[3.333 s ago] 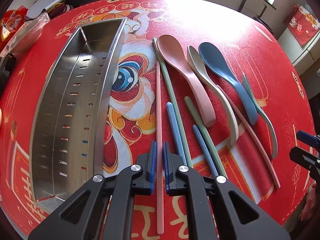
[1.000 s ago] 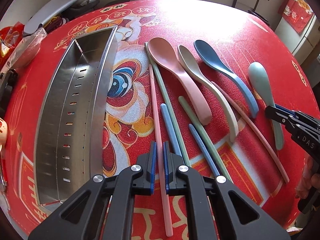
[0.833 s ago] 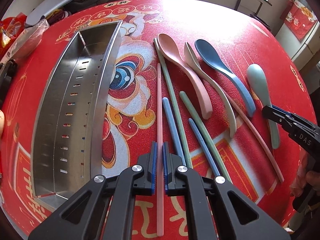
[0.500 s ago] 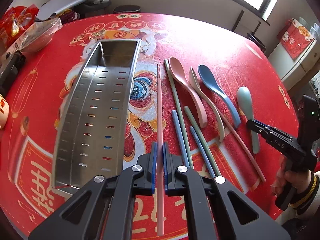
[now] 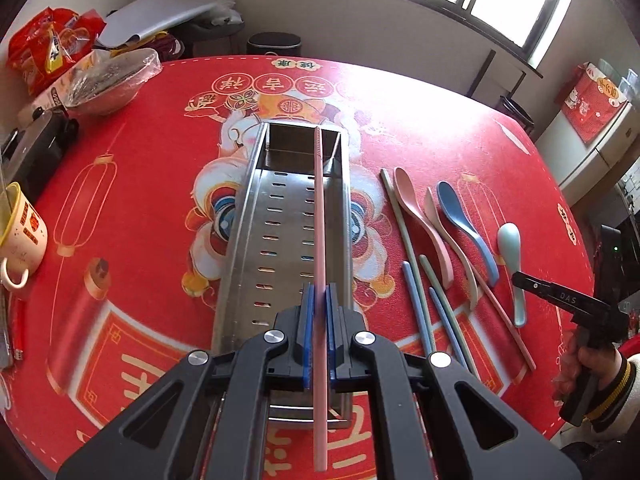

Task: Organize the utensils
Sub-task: 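Carry the pink chopstick over the steel caddy with the left gripper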

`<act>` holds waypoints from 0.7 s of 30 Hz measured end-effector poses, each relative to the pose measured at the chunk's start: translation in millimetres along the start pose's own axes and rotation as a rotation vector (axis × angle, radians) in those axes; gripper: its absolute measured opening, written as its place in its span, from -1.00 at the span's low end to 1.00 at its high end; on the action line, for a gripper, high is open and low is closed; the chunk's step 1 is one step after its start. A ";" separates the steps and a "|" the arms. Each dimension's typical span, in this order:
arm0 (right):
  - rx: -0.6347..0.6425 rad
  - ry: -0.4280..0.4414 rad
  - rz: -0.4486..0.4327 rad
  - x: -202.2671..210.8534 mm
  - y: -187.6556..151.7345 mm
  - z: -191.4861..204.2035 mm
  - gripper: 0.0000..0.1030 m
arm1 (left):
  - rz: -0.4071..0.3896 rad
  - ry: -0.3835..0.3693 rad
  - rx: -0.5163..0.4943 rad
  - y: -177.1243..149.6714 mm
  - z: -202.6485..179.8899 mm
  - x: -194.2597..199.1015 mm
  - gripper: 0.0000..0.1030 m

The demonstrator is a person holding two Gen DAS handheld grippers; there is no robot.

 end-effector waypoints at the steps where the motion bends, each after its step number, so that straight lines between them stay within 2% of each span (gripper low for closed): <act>1: 0.000 -0.002 -0.006 2.1 -0.8 3.2 -0.86 | 0.005 -0.002 0.002 1.1 5.4 -2.4 -0.89; 9: 0.015 -0.037 -0.048 14.6 -6.6 29.1 -0.87 | 0.040 -0.055 -0.022 16.7 17.1 -33.0 -0.89; 11: 0.030 -0.070 -0.052 14.1 -9.3 32.1 -0.88 | 0.049 -0.071 -0.027 20.8 17.7 -41.9 -0.89; 14: 0.059 -0.169 -0.034 6.5 -12.6 32.7 -0.85 | 0.059 -0.093 -0.041 24.9 17.3 -51.0 -0.89; 17: 0.039 -0.139 -0.065 8.3 -9.3 36.7 -0.80 | 0.063 -0.111 -0.063 26.6 15.7 -55.3 -0.89; 18: 0.039 -0.150 -0.072 8.3 -7.5 38.4 -0.73 | 0.065 -0.116 -0.068 26.7 15.8 -56.8 -0.89; 19: 0.042 -0.151 -0.077 7.7 -6.4 40.6 -0.41 | 0.068 -0.120 -0.070 26.6 16.0 -58.1 -0.89; 20: 0.049 -0.156 -0.087 7.9 -5.5 42.6 0.00 | 0.070 -0.122 -0.072 26.5 16.5 -59.7 -0.89; 21: 0.061 -0.158 -0.107 8.6 -5.0 45.5 0.02 | 0.074 -0.124 -0.074 26.3 17.3 -61.0 -0.89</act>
Point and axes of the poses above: each gripper's, at about its wrist camera, not at the fingertips, and x roughly against the way its jaws point, z to its left, y to its top, the point moved 4 cm from there along -x, roughly the way its jaws point, and after that the axes turned 7 degrees about -x, right-handed, at the moved point
